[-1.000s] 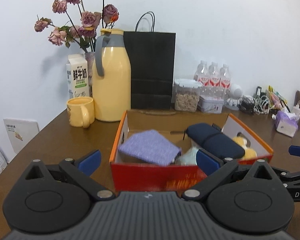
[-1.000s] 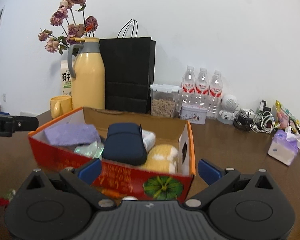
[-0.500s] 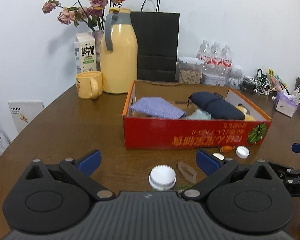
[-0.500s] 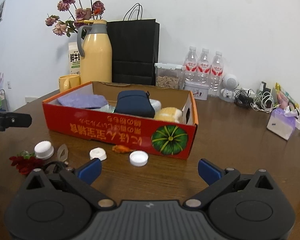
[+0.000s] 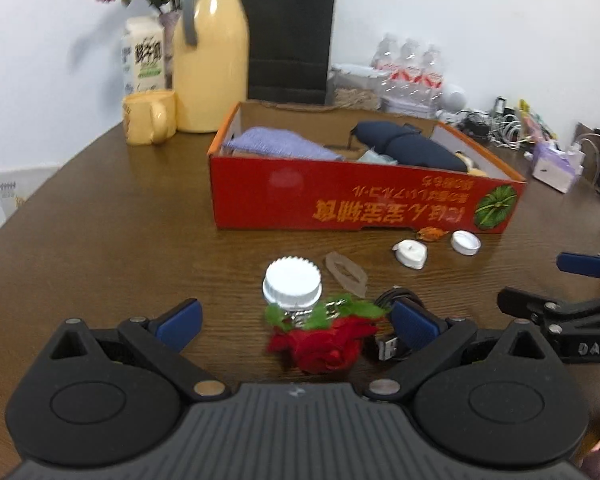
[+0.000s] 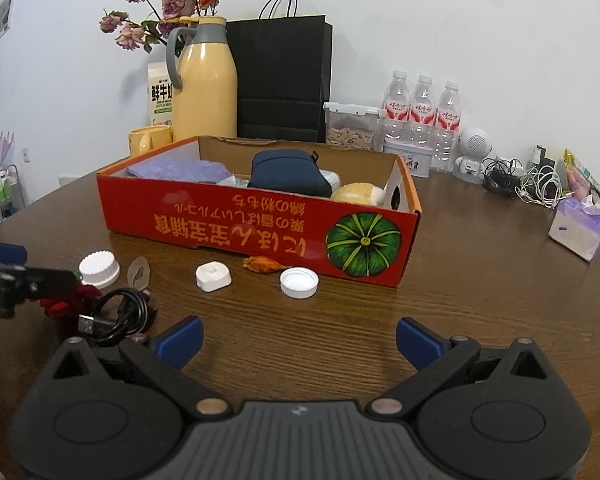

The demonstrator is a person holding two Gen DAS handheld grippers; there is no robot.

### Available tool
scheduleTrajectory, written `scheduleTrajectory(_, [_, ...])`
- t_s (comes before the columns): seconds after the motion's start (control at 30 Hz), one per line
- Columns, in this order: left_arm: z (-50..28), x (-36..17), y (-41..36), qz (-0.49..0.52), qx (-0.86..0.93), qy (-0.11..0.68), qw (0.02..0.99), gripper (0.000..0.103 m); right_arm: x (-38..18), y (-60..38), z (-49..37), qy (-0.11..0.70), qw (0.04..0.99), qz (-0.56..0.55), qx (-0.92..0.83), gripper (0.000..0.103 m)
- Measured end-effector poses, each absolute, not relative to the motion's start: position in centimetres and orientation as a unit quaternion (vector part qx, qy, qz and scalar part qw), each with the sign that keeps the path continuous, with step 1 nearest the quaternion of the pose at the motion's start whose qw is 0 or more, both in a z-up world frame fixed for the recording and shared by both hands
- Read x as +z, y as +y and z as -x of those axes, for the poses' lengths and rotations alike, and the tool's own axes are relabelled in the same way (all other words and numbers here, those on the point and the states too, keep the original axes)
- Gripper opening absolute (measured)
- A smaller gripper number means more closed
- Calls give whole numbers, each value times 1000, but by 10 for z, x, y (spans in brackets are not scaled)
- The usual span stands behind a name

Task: Organize objects
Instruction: 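Grasp the red rose with left tool while right tool grasps the black cable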

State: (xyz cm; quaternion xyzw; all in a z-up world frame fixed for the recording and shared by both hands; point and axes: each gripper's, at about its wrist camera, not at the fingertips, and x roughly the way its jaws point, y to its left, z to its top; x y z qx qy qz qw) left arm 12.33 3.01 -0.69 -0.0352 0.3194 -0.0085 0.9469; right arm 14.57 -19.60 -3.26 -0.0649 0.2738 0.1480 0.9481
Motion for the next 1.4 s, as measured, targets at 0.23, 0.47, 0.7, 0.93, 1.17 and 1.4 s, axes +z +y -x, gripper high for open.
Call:
scheduleTrajectory(0.23, [-121, -18, 37, 97, -36, 323, 941, 49, -37, -187, -144, 282, 943, 71, 160, 103])
scheduleTrajectory(0.47, [-103, -15, 49, 107, -38, 289, 951, 37, -42, -164, -142, 293, 934, 84, 185, 103])
scheduleTrajectory(0.7, [-90, -6, 68, 105, -16, 262, 959, 37, -39, -127, -140, 293, 920, 85, 245, 103])
scheduleTrajectory(0.93, [-83, -8, 82, 98, 3, 257, 962, 37, -43, -96, -154, 316, 911, 84, 251, 96])
scheduleTrajectory(1.17, [-83, -7, 84, 93, 2, 255, 963, 37, -42, -89, -151, 318, 909, 81, 259, 73])
scheduleTrajectory(1.4, [-89, -2, 77, 79, -3, 248, 965, 37, -38, -94, -147, 307, 912, 76, 260, 51])
